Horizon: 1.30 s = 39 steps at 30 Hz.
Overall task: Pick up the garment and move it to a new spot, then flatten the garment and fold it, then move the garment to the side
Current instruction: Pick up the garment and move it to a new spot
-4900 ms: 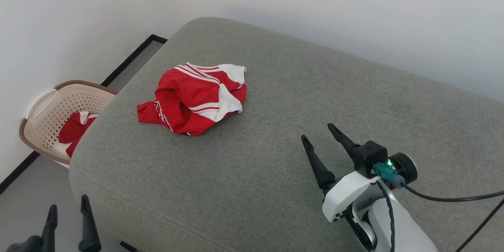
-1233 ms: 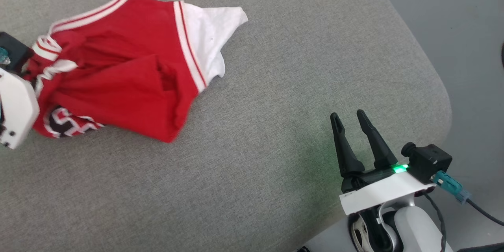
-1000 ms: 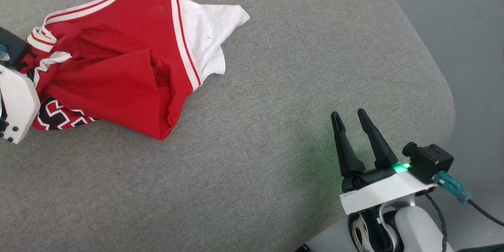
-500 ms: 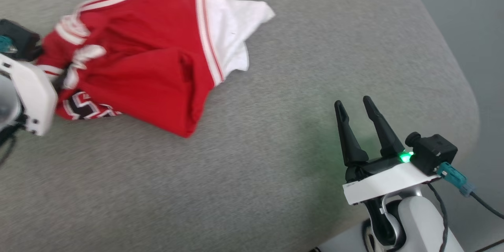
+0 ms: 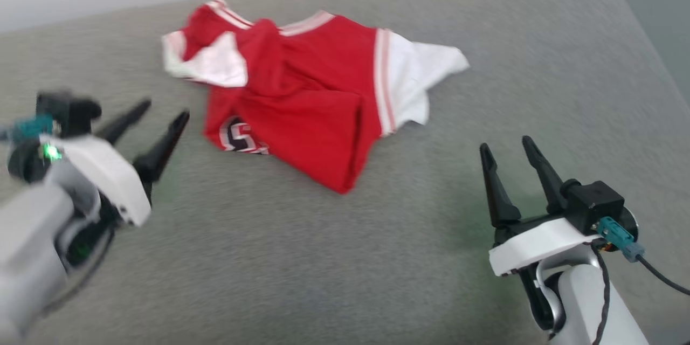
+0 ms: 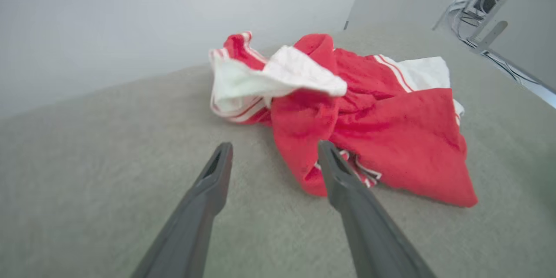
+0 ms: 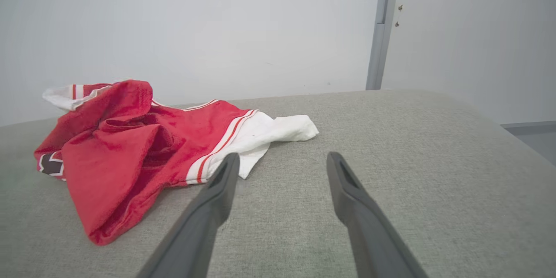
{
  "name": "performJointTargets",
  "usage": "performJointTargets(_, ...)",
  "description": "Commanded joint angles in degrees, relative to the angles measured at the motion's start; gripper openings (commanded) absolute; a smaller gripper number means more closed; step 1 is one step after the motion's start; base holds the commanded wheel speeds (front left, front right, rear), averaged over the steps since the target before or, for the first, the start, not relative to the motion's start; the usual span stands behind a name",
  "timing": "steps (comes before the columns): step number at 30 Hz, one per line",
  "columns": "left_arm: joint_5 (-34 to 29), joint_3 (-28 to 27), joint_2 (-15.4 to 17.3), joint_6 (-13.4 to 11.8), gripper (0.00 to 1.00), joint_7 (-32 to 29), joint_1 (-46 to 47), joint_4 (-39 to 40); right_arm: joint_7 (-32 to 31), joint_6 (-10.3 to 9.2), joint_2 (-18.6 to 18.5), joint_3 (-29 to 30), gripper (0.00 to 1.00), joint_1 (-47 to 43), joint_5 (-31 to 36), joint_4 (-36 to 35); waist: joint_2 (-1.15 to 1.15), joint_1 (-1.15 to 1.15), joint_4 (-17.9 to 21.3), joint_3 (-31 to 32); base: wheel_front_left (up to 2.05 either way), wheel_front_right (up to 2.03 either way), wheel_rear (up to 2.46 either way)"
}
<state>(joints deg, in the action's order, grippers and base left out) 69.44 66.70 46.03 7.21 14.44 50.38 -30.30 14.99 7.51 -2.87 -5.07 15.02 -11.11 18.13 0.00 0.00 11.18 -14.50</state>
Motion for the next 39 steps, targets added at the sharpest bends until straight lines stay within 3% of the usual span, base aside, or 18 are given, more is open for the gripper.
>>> performJointTargets(1, 1.2, -0.7, -0.7, -0.2, 1.00, 0.4, -1.7, -0.3, 0.3, -0.04, -0.1, 0.4, 1.00, 0.2, 0.5, 0.2, 0.00, 0.00, -4.0, 3.6, 0.00, 0.00, 0.00)
performJointTargets(4, 1.9, -6.4, -2.8, -0.4, 1.00, 0.8, -6.6, -1.6, 0.3, -0.04, -0.1, 2.5, 1.00, -0.4, 2.5, 0.9, 0.00, 0.00, -6.6, 5.1, 0.00, 0.00, 0.00)
performJointTargets(9, -2.8, -20.0, -7.0, -0.5, 1.00, 0.8, -17.9, -3.2, 0.3, -0.04, -0.1, 5.1, 1.00, -1.5, 5.2, 1.5, 0.00, 0.00, -9.8, 7.0, 0.00, 0.00, 0.00)
performJointTargets(16, -15.4, -38.3, -12.5, -0.2, 1.00, 0.8, -32.2, -0.9, 0.3, -0.04, -0.1, 7.4, 1.00, -3.5, 7.2, 1.5, 0.00, 0.00, -12.1, 9.5, 0.00, 0.00, 0.00)
performJointTargets(25, -31.5, -61.7, -21.2, -1.6, 1.00, 0.8, -51.0, 10.7, 0.3, -0.04, -0.1, 10.4, 1.00, -6.2, 7.6, -1.0, 0.00, 0.00, -12.5, 10.7, 0.00, 0.00, 0.00)
performJointTargets(32, -39.4, -70.1, -26.6, -0.6, 1.00, 0.8, -57.9, 17.8, 0.3, -0.04, -0.1, 11.9, 1.00, -7.2, 7.3, -3.3, 0.00, 0.00, -12.5, 9.1, 0.00, 0.00, 0.00)
performJointTargets(39, -43.0, -72.4, -28.1, 0.2, 1.00, 0.8, -58.1, 20.5, 0.3, -0.04, -0.1, 11.8, 1.00, -7.1, 6.9, -4.0, 0.00, 0.00, -12.2, 8.4, 0.00, 0.00, 0.00)
